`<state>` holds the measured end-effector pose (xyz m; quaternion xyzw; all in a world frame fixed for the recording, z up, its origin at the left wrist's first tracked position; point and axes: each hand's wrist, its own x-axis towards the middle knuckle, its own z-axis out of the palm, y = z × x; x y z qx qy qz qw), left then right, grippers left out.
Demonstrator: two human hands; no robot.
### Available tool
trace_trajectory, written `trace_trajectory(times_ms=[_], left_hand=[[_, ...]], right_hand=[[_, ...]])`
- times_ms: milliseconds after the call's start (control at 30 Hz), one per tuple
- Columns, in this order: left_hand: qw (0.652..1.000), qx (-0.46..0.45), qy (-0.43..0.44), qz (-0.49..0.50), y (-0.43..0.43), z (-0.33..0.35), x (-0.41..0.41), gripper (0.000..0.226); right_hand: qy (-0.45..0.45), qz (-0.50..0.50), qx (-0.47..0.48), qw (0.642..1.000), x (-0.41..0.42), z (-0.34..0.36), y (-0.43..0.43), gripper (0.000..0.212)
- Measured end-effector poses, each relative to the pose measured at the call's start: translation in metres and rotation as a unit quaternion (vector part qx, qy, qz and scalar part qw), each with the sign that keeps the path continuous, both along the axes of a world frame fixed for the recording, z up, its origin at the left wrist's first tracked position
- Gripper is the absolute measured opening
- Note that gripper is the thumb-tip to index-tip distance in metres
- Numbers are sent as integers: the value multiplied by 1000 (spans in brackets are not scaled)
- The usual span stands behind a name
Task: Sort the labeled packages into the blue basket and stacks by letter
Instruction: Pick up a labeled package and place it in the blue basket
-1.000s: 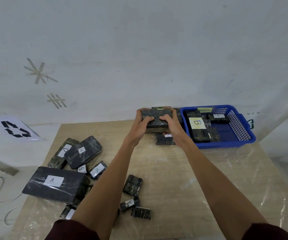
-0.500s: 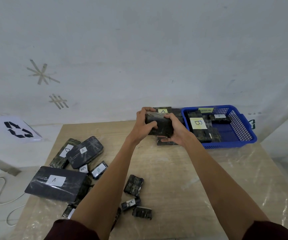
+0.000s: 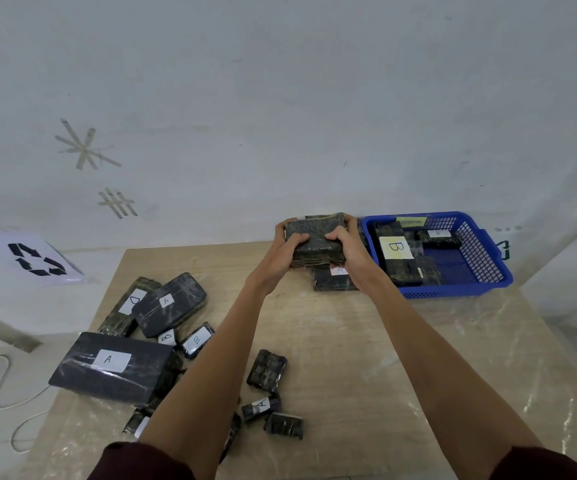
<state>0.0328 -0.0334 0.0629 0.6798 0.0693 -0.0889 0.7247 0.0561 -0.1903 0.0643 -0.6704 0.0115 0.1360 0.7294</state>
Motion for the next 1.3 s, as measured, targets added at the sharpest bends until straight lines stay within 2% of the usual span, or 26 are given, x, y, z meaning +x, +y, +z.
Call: trace_trajectory(times_ms=[200, 467, 600, 867, 933, 1000, 1133, 1300], left_hand=[[1000, -26, -14, 5, -3, 1, -3, 35], [1000, -14, -14, 11, 1, -4, -4, 17], [999, -16, -21, 20, 3, -5, -2, 12], [998, 33, -21, 39, 3, -4, 2, 20], [996, 71, -21, 41, 4, -7, 5, 22], [993, 113, -19, 34, 3, -8, 8, 26], [983, 180, -14, 27, 0, -10, 12, 37], [977, 209, -17, 33, -7, -9, 15, 41]], right_hand=[[-25, -11, -27, 999, -6, -7, 1, 44], [-25, 1, -39, 999, -2, -9, 6, 50], [-38, 1, -38, 999, -1, -7, 9, 41], [-45, 29, -88, 995, 7, -16, 6, 40], [-97, 34, -151, 983, 10, -22, 1, 48], [-146, 54, -200, 967, 11, -24, -5, 65], [-178, 114, -290, 933, 16, -24, -9, 85], [-226, 168, -444, 851, 26, -30, -6, 93]])
